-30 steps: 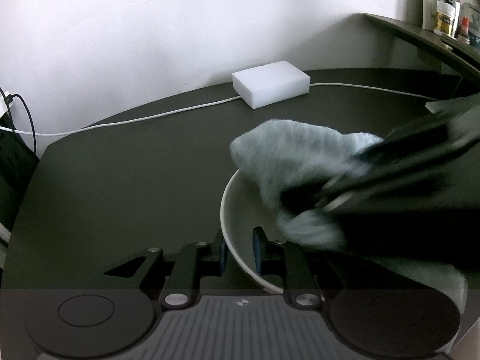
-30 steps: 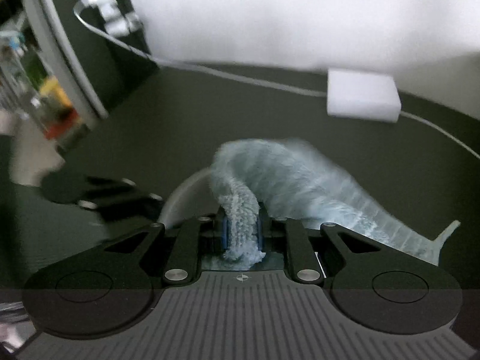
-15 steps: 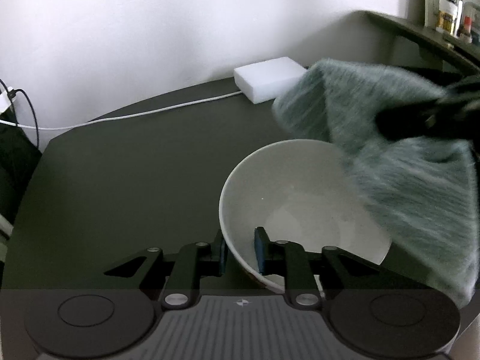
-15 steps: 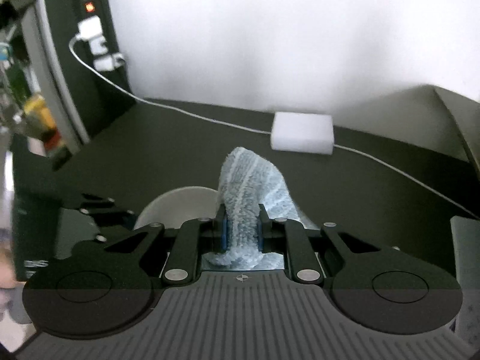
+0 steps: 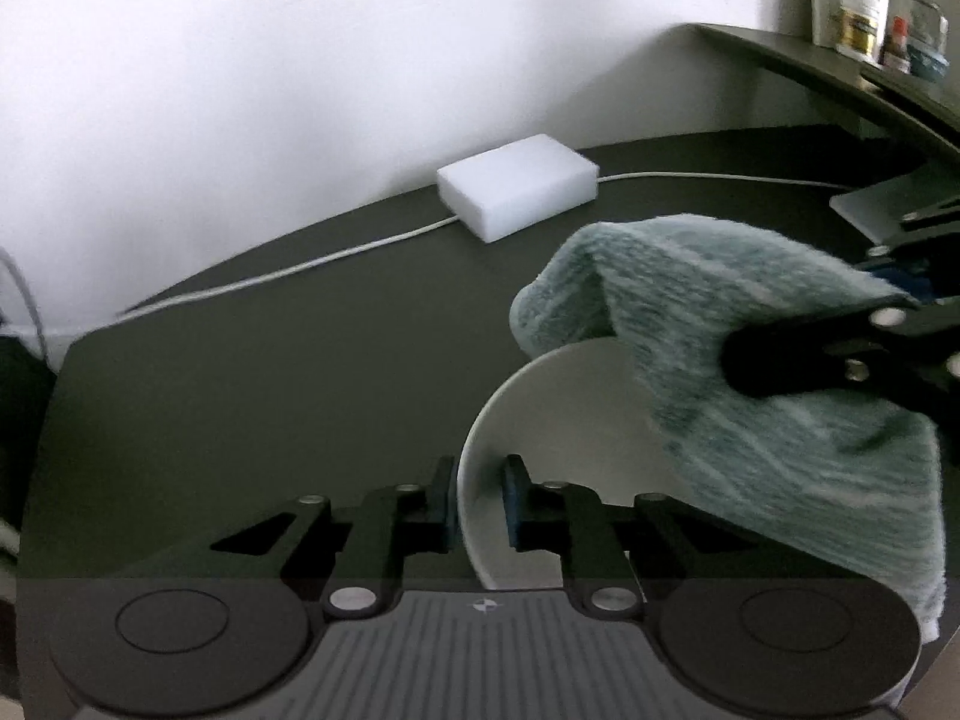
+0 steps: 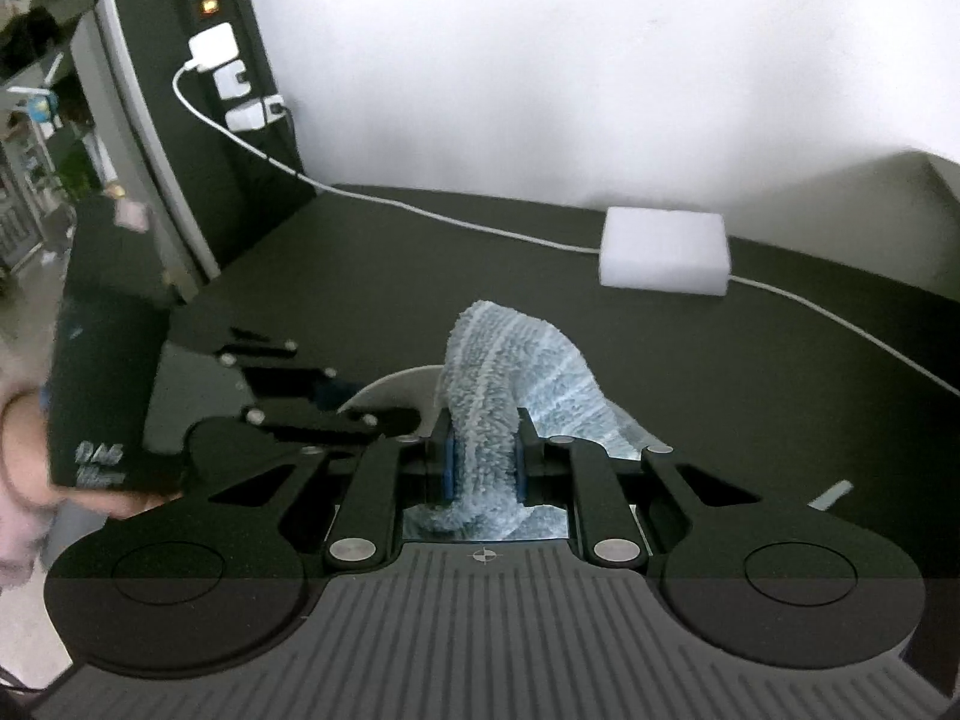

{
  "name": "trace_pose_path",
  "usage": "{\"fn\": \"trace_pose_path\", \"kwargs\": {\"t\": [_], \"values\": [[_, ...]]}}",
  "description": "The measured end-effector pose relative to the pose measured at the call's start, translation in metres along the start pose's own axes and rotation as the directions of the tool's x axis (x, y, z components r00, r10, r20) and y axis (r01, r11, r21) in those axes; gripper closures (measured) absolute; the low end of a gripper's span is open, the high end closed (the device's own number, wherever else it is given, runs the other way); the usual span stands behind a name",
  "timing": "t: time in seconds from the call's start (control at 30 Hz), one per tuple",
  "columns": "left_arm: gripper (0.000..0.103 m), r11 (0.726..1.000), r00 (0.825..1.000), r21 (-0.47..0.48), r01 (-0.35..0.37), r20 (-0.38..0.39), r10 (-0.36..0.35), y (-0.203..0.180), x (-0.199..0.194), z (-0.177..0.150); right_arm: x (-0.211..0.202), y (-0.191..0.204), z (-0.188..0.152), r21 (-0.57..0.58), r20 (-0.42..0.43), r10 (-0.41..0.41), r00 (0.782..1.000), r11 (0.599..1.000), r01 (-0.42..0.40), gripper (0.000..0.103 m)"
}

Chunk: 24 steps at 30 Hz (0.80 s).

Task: Clean bowl
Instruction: 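Push the towel down into the bowl and wipe with the right gripper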

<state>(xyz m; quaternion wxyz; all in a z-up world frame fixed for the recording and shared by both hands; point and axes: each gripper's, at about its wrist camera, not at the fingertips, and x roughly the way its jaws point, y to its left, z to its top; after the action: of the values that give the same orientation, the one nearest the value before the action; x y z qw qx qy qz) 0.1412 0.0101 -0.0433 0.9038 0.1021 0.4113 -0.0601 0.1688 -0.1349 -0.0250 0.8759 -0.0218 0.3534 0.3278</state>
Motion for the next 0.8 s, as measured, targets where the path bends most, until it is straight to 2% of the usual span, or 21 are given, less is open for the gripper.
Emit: {"fn": "trace_pose_path", "kwargs": {"t": [0.13,0.2,0.37,0.47,0.5,0.6,0.7,0.77,0.8], "values": [[0.092,0.999,0.999,-0.039,-0.031,-0.018,0.03,-0.006,-0.007,-0.01,0.029,0.007,0.003,0.005,-0.069,0.086,0.994,0.996,-0.086,0.085],[0.092,0.998,1.0,-0.048,-0.027,-0.016,0.027,-0.005,-0.007,-0.012,0.047,0.009,0.002,0.013,-0.108,0.098,0.989,0.995,-0.097,0.085],[0.091,0.999,0.999,-0.04,-0.035,-0.016,0.034,-0.007,-0.007,-0.014,0.07,0.014,0.0,-0.017,-0.161,0.023,0.987,1.0,-0.026,0.087],[0.09,0.999,0.999,-0.041,-0.034,-0.011,0.033,-0.007,-0.006,-0.015,0.06,0.018,-0.004,-0.069,-0.149,-0.072,0.986,0.996,0.062,0.088],[0.09,0.998,1.0,-0.047,-0.03,-0.012,0.029,-0.006,-0.005,-0.014,0.048,0.018,-0.008,-0.092,-0.124,-0.104,0.987,0.991,0.093,0.088],[0.09,0.998,1.0,-0.05,-0.027,-0.009,0.026,-0.006,-0.005,-0.015,0.016,0.014,-0.011,-0.077,-0.056,-0.121,0.991,0.99,0.116,0.085],[0.09,0.998,1.0,-0.054,-0.027,-0.007,0.027,-0.006,-0.005,-0.015,-0.018,0.007,-0.007,-0.048,0.033,-0.192,0.981,0.98,0.194,0.085],[0.089,0.998,1.0,-0.058,-0.027,-0.007,0.026,-0.006,-0.003,-0.015,-0.03,0.0,-0.003,-0.011,0.061,-0.161,0.985,0.987,0.162,0.085],[0.088,0.998,1.0,-0.06,-0.026,-0.008,0.026,-0.006,-0.002,-0.015,-0.027,-0.003,-0.002,0.011,0.056,-0.109,0.993,0.994,0.108,0.085]]}}
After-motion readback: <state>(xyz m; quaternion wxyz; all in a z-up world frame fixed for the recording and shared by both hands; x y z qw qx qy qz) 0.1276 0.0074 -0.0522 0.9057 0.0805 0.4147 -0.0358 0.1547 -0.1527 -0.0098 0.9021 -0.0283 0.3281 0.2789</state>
